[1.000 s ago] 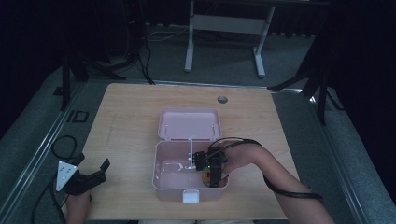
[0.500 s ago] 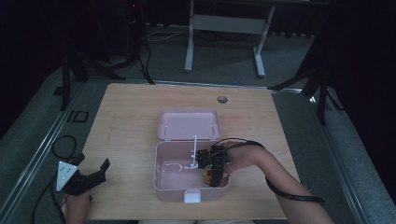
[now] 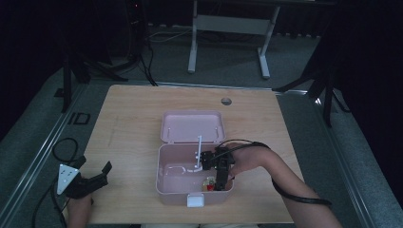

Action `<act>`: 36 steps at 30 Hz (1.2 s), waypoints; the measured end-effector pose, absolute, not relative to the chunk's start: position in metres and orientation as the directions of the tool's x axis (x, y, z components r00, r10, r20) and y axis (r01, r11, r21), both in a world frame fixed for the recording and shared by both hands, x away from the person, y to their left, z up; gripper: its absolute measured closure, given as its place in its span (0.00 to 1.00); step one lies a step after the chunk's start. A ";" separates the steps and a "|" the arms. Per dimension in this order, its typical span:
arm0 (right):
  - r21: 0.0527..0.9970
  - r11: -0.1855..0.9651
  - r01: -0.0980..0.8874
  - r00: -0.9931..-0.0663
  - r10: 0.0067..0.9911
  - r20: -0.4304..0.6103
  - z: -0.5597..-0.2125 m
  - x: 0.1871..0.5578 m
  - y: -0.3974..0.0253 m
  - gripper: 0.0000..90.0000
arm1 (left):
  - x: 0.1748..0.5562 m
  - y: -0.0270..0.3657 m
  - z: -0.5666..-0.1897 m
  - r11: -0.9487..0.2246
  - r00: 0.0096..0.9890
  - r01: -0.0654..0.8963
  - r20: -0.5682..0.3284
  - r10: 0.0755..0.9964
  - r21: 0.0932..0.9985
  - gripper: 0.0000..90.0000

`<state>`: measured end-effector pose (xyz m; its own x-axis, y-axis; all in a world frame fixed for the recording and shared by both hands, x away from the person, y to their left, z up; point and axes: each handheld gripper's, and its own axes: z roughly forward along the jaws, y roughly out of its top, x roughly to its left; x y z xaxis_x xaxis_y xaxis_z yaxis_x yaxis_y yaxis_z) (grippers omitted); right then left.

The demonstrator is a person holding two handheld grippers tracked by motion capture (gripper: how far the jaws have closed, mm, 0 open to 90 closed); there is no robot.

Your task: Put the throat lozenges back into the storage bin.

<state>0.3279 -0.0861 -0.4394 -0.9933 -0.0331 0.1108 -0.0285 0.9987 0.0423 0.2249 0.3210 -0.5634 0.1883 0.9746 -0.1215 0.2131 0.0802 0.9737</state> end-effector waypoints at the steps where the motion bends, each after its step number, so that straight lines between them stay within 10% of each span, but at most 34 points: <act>1: 0.089 0.996 -0.024 -0.993 -0.034 0.112 -0.430 0.329 -0.089 0.15 | 0.225 0.321 -0.563 0.081 0.187 0.213 -0.122 0.975 0.974 0.00; 20: 0.447 0.892 0.070 -0.990 0.116 -0.075 -0.363 0.345 -0.170 0.14 | 0.225 0.321 -0.563 0.081 0.185 0.213 -0.122 0.975 0.974 0.00; 36: 0.523 0.809 0.268 -0.943 0.331 -0.029 -0.442 0.372 -0.235 0.13 | 0.225 0.321 -0.563 0.080 0.184 0.215 -0.121 0.975 0.973 0.00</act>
